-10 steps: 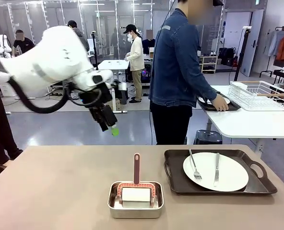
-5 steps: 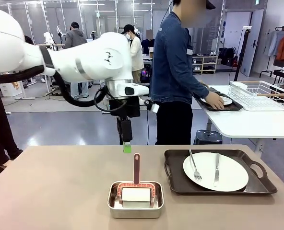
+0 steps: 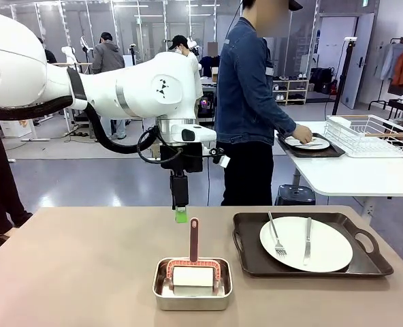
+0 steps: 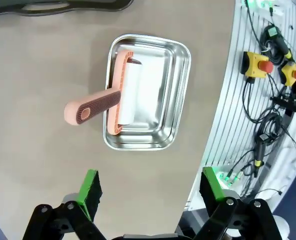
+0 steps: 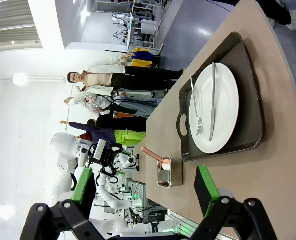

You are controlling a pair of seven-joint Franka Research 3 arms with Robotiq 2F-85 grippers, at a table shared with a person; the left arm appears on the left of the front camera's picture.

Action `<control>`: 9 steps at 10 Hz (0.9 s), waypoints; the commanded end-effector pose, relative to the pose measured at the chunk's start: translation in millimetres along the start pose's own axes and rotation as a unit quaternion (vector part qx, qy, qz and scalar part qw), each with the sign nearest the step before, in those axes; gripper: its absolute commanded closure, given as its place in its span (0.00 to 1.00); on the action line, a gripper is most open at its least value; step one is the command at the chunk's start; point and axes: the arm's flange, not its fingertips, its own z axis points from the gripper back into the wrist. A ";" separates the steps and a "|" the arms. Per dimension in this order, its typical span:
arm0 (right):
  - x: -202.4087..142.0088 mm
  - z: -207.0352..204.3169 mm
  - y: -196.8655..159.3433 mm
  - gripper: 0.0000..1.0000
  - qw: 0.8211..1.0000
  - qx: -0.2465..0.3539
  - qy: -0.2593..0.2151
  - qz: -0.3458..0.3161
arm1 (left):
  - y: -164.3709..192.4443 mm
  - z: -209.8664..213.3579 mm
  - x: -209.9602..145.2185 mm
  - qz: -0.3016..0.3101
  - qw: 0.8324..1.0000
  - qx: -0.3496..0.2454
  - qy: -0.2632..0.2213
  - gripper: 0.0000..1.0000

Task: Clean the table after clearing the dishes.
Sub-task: When the left (or right) Handle tray is removed, use the left hand (or right hand) to clean the left (or right) side of the table with the Lint Roller.

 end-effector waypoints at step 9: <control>-0.6 0.4 2.1 0.00 1.000 0.004 0.001 0.007 | 58.5 -26.0 12.7 -0.117 0.992 0.043 -0.015 0.00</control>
